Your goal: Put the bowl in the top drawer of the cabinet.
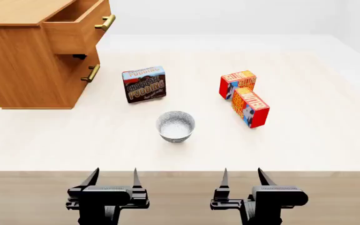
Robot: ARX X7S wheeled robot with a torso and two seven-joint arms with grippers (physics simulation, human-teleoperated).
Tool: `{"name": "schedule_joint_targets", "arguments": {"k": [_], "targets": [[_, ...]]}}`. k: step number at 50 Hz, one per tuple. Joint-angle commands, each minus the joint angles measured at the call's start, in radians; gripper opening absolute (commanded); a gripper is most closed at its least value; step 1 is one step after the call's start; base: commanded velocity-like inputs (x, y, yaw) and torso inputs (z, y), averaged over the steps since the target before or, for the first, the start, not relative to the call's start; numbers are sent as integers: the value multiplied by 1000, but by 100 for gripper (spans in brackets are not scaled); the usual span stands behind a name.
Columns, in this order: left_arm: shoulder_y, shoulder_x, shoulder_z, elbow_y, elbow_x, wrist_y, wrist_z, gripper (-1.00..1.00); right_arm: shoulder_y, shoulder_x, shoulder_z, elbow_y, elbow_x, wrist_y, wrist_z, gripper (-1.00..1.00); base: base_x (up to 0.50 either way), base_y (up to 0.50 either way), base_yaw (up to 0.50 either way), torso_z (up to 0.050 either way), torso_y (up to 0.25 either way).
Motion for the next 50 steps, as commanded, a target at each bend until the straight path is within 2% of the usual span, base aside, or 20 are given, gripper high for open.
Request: {"name": "schedule_joint_targets", "arguments": {"k": [1, 9, 15, 29, 34, 43, 50], "targets": [[-2, -17, 20, 2, -8, -13, -20, 100, -3, 15, -8, -7, 16, 18, 33, 100, 0, 0, 0, 0, 0], [-8, -42, 48, 33, -35, -86, -48, 100, -20, 37, -19, -23, 6, 37, 108, 100, 0, 0, 0, 0, 0], [-15, -54, 56, 45, -65, -117, -51, 100, -21, 52, -42, -23, 8, 29, 119, 100, 0, 469, 0, 0, 0], [-29, -71, 73, 39, -106, -111, -62, 100, -1, 73, -78, 14, 4, 23, 151, 100, 0, 500, 0, 0, 0], [-41, -76, 76, 24, -122, -56, -55, 100, 22, 75, -83, 26, -4, 61, 175, 100, 0, 337, 0, 29, 0], [-158, -110, 81, 119, -219, -301, -30, 100, 102, 90, -95, -153, -71, 352, 218, 100, 0, 0, 0, 50, 0], [-315, -131, 79, 153, -268, -492, -40, 100, 253, 113, -127, -260, -136, 645, 214, 100, 0, 0, 0, 50, 0]]}}
